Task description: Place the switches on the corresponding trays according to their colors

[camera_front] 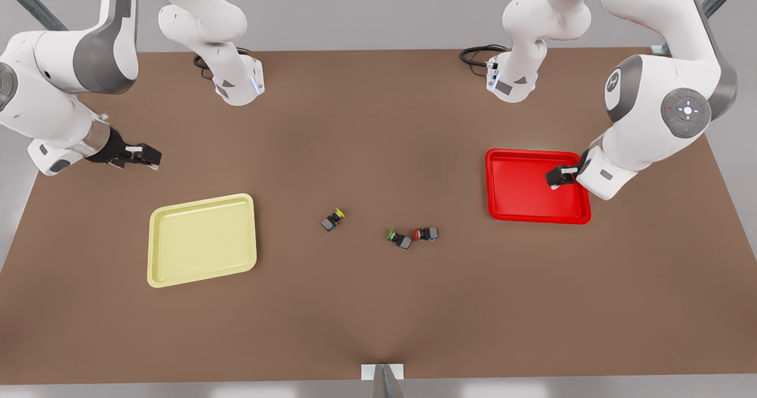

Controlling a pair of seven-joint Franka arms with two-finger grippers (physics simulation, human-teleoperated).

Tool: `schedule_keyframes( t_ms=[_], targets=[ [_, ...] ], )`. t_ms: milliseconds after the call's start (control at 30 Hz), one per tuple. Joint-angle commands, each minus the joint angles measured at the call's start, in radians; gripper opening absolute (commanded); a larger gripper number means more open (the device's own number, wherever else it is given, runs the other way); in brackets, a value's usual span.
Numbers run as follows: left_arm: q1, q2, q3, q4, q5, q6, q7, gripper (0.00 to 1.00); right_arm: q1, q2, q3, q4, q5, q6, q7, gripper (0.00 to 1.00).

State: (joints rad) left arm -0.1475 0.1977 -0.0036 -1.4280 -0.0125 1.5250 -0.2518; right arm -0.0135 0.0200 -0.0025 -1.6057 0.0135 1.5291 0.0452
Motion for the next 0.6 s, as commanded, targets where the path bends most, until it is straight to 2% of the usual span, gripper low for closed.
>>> schedule_keyframes(
  t_ms=[0, 67, 100, 233, 300, 367, 433, 567],
  targets=[
    [0.0, 0.0, 0.0, 0.001, 0.022, -0.003, -0.001, 1.0, 0.012, 0.0, 0.002, 0.0, 0.0, 0.009, -0.002, 1.0],
    [0.0, 0.045, -0.004, 0.006, 0.019, -0.014, -0.006, 1.0, 0.02, 0.0, 0.006, 0.001, 0.019, 0.012, -0.005, 1.0],
    [-0.066, 0.089, -0.01, 0.0, 0.025, -0.037, -0.05, 1.0, 0.021, 0.003, 0.007, 0.003, 0.017, 0.013, -0.005, 1.0],
    [-0.287, 0.267, -0.01, 0.0, 0.029, 0.208, -0.947, 1.0, 0.033, 0.044, 0.033, 0.007, 0.033, 0.066, 0.045, 1.0],
    [-0.319, 0.325, -0.01, -0.008, 0.043, 0.285, -1.224, 1.0, 0.115, 0.092, 0.045, 0.009, 0.031, 0.134, 0.208, 1.0],
    [-0.322, 0.332, -0.01, -0.123, 0.062, 0.435, -1.446, 1.0, 0.162, 0.144, 0.045, 0.009, 0.033, 0.195, 0.269, 1.0],
    [-0.348, 0.358, -0.012, -0.134, 0.052, 0.529, -1.63, 1.0, 0.161, 0.195, 0.067, 0.018, 0.034, 0.258, 0.353, 1.0],
    [-0.385, 0.46, -0.012, -0.132, 0.048, 0.613, -1.635, 1.0, 0.204, 0.305, 0.125, 0.026, 0.029, 0.353, 0.712, 1.0]
  ],
)
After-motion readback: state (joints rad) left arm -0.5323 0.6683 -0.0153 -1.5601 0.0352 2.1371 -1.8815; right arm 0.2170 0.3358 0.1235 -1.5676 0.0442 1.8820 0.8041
